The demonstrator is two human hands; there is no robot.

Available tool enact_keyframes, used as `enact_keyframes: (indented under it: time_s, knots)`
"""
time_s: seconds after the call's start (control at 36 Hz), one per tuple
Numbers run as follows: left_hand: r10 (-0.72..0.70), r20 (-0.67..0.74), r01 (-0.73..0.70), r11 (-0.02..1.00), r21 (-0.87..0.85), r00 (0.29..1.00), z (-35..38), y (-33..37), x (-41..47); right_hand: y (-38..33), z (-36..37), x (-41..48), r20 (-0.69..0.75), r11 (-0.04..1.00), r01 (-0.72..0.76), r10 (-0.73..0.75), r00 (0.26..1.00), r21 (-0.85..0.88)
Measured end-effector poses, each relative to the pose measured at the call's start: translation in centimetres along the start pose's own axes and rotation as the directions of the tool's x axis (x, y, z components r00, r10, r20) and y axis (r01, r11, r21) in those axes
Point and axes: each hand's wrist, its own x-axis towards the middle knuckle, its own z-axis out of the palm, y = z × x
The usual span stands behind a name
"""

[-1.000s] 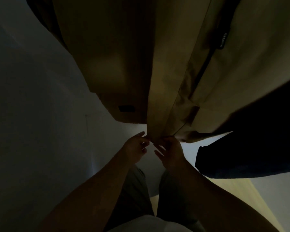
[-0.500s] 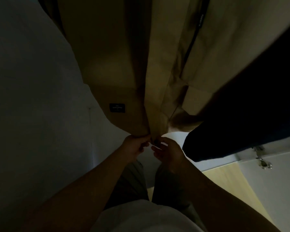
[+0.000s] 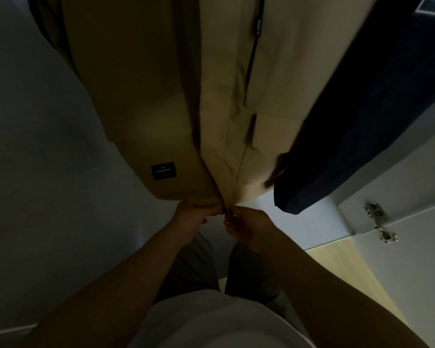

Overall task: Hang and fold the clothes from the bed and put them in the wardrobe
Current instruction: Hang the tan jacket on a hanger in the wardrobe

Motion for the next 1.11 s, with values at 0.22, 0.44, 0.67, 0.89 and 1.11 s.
enact_keyframes:
  time_s: [0.22,0.44,0.67,0.89,1.11]
  knots:
    - [0.007,0.004,-0.007,0.996,-0.093,1.000,0.7,0.0,-0.6,0.1,1.0,-0.8,0.085,0.992,-0.095,0.089,0.992,0.080]
    - [-0.020,0.029,0.022,0.996,-0.084,0.999,0.7,0.4,-0.6,0.8,0.8,-0.7,0.089,0.991,-0.117,0.123,0.988,-0.070]
    - [-0.030,0.068,0.033,0.999,-0.037,0.997,0.8,0.8,-0.8,1.4,1.1,-0.7,0.014,0.996,-0.022,0.024,1.000,-0.084]
    - [-0.030,0.082,0.034,0.998,-0.051,0.996,0.7,1.7,-0.8,1.6,0.8,-0.6,0.092,0.998,-0.058,0.061,0.994,-0.031]
    - [-0.065,0.087,0.073,0.993,-0.095,0.994,1.3,2.2,-1.0,1.0,2.0,-0.8,0.111,0.994,0.007,-0.019,0.994,0.109]
